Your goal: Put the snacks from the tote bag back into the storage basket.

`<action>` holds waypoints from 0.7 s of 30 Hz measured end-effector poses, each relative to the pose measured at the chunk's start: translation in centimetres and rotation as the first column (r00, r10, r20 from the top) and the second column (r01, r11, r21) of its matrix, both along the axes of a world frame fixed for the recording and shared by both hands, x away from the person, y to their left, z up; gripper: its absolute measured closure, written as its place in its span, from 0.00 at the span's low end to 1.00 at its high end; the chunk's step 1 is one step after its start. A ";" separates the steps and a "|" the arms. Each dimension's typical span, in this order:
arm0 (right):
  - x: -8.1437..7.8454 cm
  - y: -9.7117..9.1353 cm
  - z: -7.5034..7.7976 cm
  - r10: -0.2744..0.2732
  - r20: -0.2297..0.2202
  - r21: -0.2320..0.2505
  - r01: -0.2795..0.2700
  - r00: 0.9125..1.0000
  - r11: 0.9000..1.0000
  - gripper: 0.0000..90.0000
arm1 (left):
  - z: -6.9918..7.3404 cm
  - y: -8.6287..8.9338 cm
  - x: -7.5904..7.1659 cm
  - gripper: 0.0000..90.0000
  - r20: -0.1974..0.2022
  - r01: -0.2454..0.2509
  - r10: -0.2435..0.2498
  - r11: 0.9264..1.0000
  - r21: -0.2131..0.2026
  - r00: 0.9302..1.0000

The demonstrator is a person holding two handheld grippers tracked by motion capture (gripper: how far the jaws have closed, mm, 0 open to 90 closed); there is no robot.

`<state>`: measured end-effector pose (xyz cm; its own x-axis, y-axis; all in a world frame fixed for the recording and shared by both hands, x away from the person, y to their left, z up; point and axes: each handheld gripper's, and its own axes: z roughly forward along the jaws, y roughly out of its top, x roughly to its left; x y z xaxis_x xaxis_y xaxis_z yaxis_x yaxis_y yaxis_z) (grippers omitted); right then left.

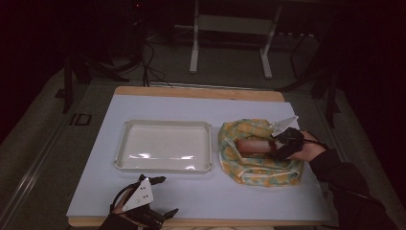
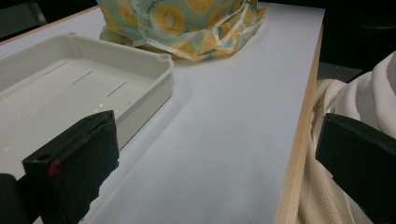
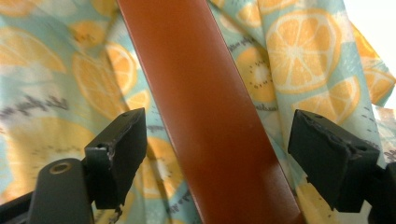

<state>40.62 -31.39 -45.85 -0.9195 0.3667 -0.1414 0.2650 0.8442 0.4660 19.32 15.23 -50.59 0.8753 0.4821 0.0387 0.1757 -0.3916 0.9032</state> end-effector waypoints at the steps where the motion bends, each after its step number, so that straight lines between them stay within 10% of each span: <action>1: 0.0 0.0 0.0 0.000 0.000 0.000 0.000 1.000 1.000 0.22 | 0.0 0.0 0.0 0.00 0.000 0.000 0.000 1.000 0.000 1.000; 12: 0.3 0.9 -1.0 0.096 0.033 -0.146 -0.090 0.995 0.985 0.37 | -0.1 -0.1 0.0 0.00 -0.003 0.001 -0.001 1.000 0.006 1.000; 21: 0.6 1.1 -0.9 0.136 0.016 -0.165 -0.132 0.991 0.977 0.46 | -0.1 0.0 0.0 0.00 -0.003 0.003 -0.003 1.000 0.007 1.000</action>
